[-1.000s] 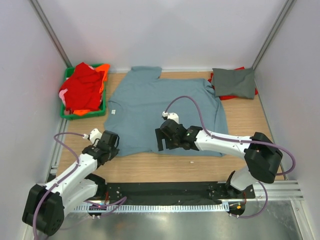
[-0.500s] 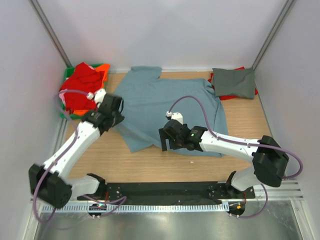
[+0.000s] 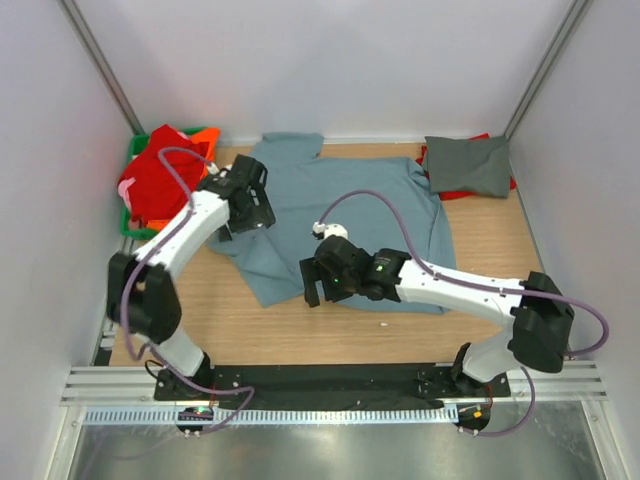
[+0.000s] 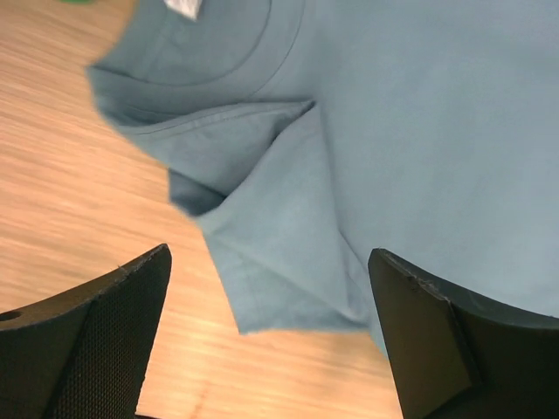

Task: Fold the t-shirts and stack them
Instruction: Flatten the tshirt out

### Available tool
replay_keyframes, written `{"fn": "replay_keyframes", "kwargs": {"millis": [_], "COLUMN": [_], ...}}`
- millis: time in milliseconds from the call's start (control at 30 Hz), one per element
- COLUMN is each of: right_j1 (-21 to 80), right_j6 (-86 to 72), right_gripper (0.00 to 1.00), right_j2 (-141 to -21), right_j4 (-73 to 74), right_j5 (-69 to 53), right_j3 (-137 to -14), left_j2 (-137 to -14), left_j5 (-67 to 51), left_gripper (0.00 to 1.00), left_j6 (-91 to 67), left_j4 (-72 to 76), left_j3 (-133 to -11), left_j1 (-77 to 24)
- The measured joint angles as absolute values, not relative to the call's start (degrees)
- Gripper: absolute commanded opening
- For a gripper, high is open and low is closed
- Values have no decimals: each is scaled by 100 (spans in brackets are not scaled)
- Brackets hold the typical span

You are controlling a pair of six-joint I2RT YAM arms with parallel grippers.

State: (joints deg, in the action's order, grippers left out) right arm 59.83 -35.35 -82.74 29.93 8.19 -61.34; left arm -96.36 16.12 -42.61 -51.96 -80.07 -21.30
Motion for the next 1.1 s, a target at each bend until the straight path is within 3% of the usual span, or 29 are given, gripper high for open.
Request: {"fn": "replay_keyframes", "kwargs": {"millis": [233, 500, 633, 733, 767, 833, 933, 1033, 1100], "right_j1": [6565, 6632, 6643, 6678, 6696, 6726, 6783, 6860, 6945], "right_j6": [-3367, -3094, -3009, -3002, -3002, -3002, -3033, -3114, -3173], "right_gripper": [88, 85, 81, 67, 57, 47, 19, 4, 2], "right_j2": [-10189, -12258, -12923, -13163, -13218, -13281, -13290, -13270, -13126], "right_j4": [3109, 3531, 3785, 3955, 3997, 4099, 4230, 4202, 4073], "right_j5": [829, 851, 932, 1059, 1092, 1234, 1404, 1535, 1682], "right_j3": [-8020, -9830, -10488, -10774, -10855, -10936, -10938, -10857, -10591], "left_j2": [-6840, -4600, -3728, -3227, -3146, -3035, -3011, -3011, -3013], "left_j5": [1852, 1966, 1981, 2005, 2010, 2016, 2016, 2012, 2008], "left_gripper": [97, 99, 100, 100, 100, 100, 100, 100, 100], "left_j6": [-3992, -3844, -3828, -3795, -3785, -3747, -3721, -3719, -3719], "left_j4": [-5566, -6055, -6200, -6141, -6123, -6075, -5979, -5940, -5937], "left_j3": [-7867, -6110, -5784, -5784, -5782, -5780, -5728, -5636, -5592], "left_j1": [-1962, -1933, -1935, -1935, -1935, -1935, -1938, -1938, -1938]}}
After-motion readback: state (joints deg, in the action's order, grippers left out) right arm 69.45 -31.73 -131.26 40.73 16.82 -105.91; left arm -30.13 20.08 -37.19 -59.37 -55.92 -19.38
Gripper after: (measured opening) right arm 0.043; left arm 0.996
